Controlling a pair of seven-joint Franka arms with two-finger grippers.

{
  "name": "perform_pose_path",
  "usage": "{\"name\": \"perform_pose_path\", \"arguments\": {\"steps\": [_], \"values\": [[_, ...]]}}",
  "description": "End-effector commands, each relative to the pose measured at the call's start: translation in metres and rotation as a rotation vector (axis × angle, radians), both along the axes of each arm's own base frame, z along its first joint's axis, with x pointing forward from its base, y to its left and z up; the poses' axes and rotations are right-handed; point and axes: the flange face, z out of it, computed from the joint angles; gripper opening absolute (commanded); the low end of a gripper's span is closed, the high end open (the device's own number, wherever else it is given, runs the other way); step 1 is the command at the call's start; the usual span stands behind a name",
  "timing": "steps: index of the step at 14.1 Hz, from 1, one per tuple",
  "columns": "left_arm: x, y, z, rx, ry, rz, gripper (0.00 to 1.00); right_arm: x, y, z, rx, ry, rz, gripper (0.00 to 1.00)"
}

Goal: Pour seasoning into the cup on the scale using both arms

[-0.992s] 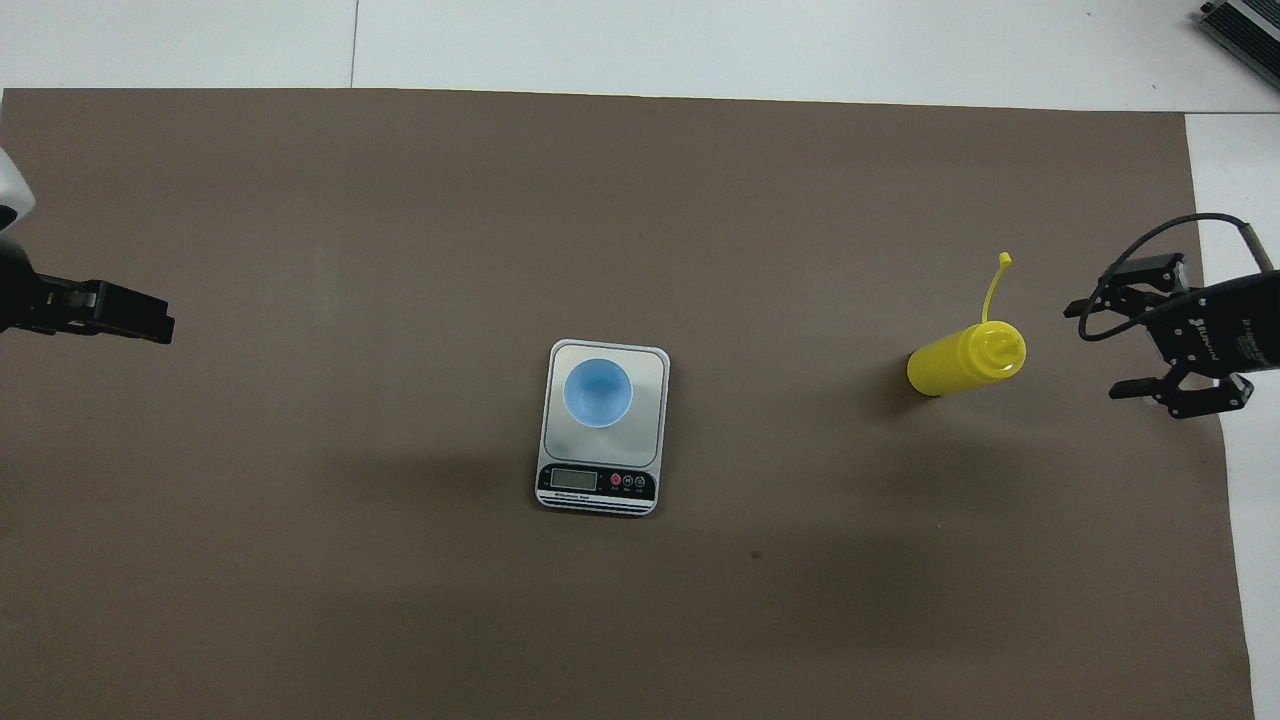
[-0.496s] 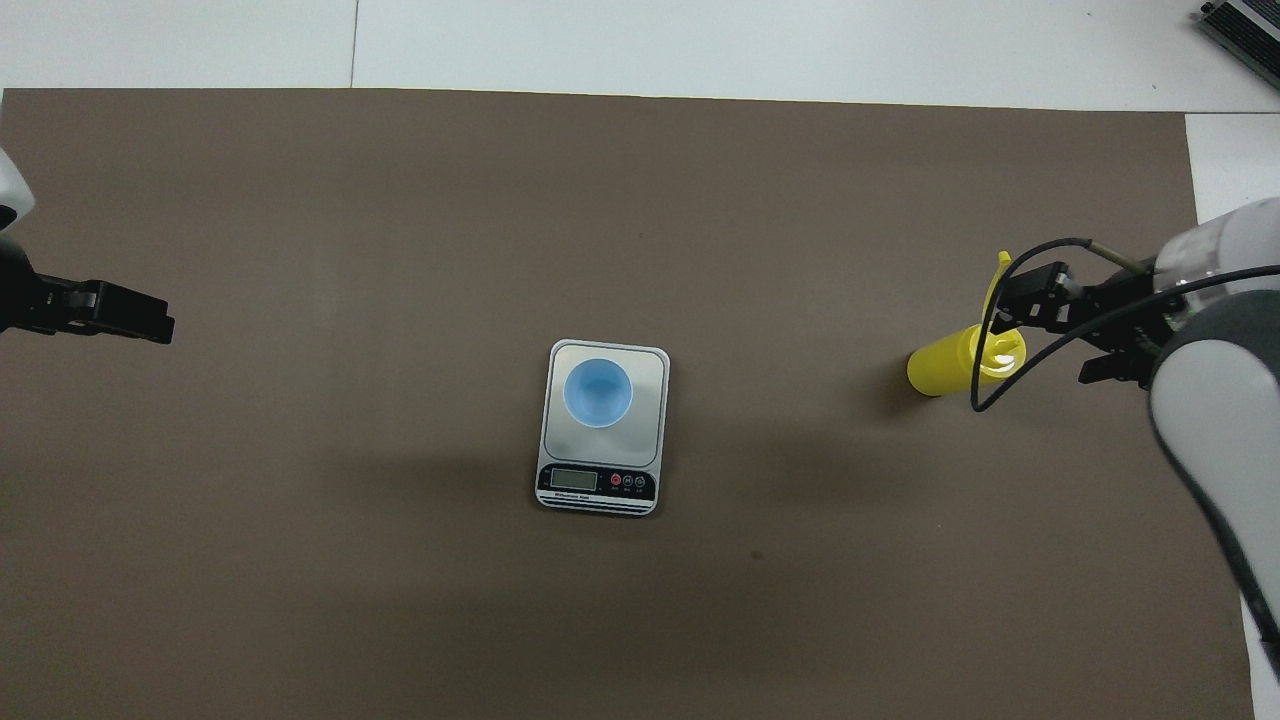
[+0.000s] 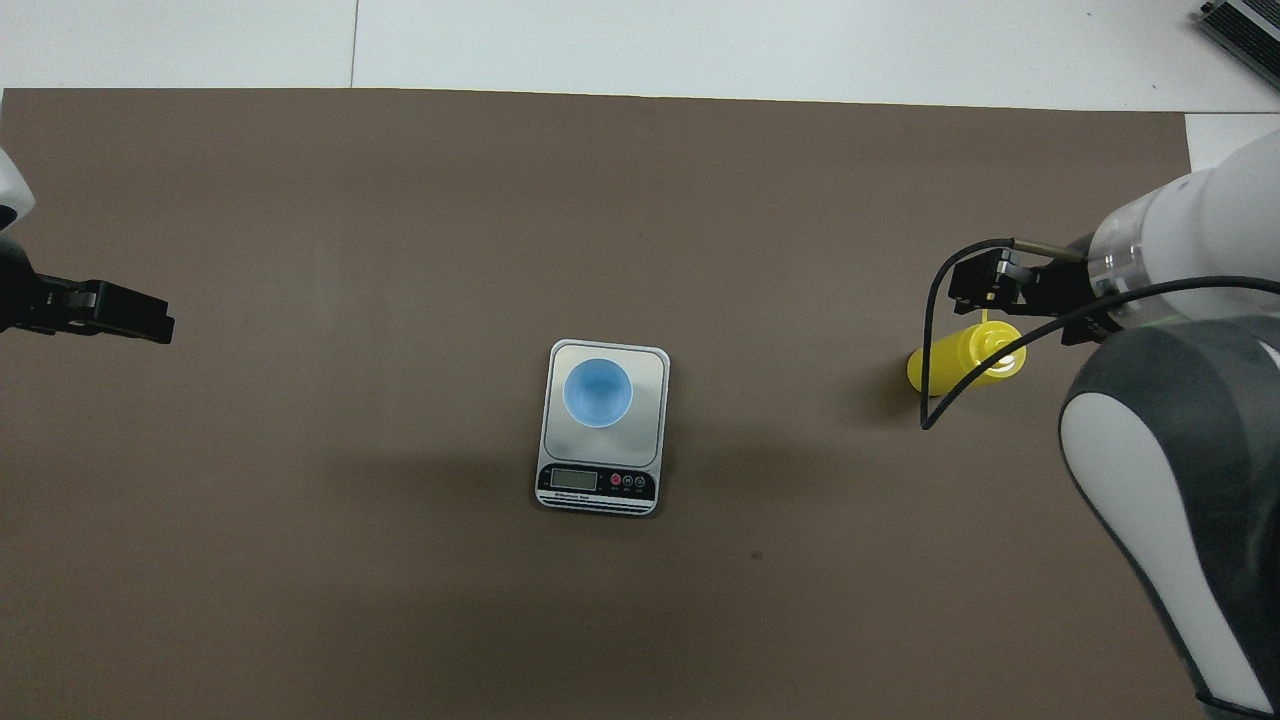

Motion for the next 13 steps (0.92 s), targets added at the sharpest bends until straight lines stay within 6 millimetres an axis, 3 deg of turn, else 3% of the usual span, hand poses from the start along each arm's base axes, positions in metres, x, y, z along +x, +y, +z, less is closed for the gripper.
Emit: {"name": "perform_pose_path", "arguments": {"steps": [1,4,13], "values": [[-0.005,0.004,0.003,0.015,-0.005,0.014,1.00,0.007,-0.008,0.008,-0.007,-0.006,0.087,1.00],[-0.004,0.004,0.002,0.015,-0.004,0.014,1.00,-0.005,-0.025,0.015,-0.014,0.034,0.154,1.00],[-0.005,0.004,0.003,0.015,-0.005,0.014,1.00,-0.014,-0.022,0.005,-0.013,0.054,0.160,1.00]]}}
